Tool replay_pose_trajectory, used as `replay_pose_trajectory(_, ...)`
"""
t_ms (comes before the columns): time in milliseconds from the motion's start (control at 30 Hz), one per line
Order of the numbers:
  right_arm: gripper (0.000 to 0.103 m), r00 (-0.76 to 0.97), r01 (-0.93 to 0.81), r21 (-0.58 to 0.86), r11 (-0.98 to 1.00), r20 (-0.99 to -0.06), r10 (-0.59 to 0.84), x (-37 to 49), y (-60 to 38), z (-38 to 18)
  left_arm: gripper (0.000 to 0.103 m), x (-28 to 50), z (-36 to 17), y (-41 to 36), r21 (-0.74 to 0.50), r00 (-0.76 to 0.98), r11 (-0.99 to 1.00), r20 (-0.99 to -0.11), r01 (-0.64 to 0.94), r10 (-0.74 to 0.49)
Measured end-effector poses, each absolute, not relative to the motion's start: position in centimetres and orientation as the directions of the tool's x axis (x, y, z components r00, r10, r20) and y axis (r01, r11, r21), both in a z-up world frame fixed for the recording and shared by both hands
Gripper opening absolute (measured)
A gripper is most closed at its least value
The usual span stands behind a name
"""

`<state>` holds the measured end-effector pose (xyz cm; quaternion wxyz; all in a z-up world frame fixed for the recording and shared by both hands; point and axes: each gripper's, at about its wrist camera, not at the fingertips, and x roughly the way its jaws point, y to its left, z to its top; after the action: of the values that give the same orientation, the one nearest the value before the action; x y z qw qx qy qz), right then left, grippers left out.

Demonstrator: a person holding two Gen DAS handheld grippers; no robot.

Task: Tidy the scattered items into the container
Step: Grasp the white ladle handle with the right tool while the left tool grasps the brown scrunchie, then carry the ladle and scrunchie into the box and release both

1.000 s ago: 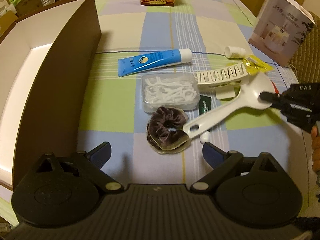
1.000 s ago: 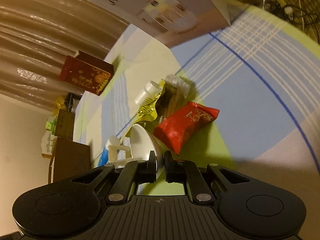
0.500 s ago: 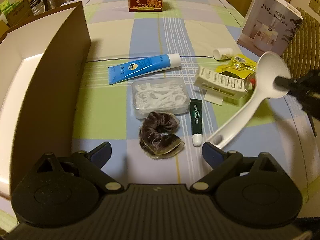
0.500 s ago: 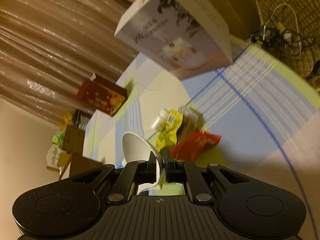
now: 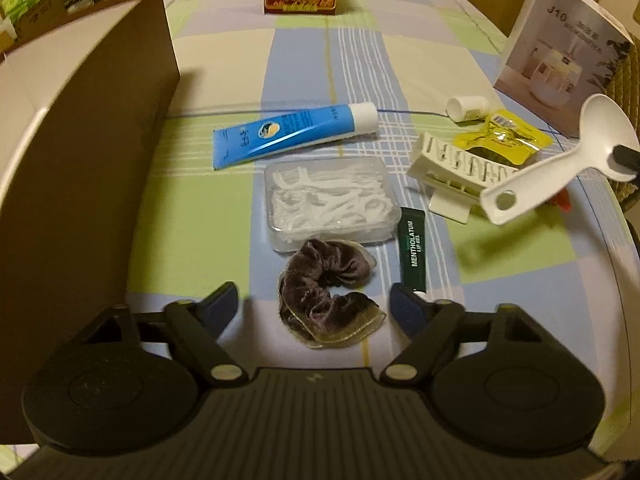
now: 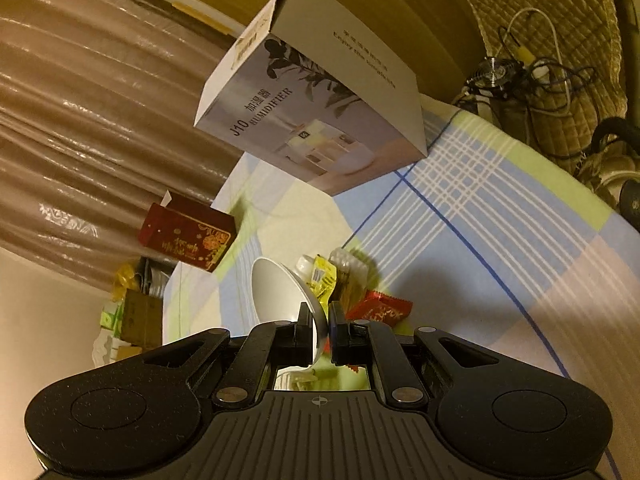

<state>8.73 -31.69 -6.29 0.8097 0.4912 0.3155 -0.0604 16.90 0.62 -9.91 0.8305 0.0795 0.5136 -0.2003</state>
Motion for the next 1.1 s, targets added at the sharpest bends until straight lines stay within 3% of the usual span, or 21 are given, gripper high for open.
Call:
replay_pose_trajectory(33,0.010,0.793,0.409,0.759,0.506,-0.570,0.214,8.7,-31.7,-6.3,0.060,17.1,-10.2,0.7,-0.094,0.386,0.907,-0.883,0.410,-0.266)
replay_pose_trajectory(67,0.010,0.793,0.408,0.760,0.505,-0.570,0.217,8.7,-31.7,-6.3,0.043,17.2,-10.4,0.7,-0.112,0.377,0.907,-0.884,0.406,-0.278)
replay_pose_trajectory(200,0.010,0.791,0.408,0.766,0.497,-0.568,0.226,8.8,-31.7,-6.3,0.023,17.1,-9.9,0.9,-0.124,0.390,0.904,-0.871,0.410,-0.297)
replay_pose_trajectory(1100,0.010,0.770,0.335,0.781,0.526,-0.549,0.325,10.9,-27.1,-5.2,0.019,14.1,-0.3,7.5,-0.122,0.524,0.926,-0.794,0.358,-0.308)
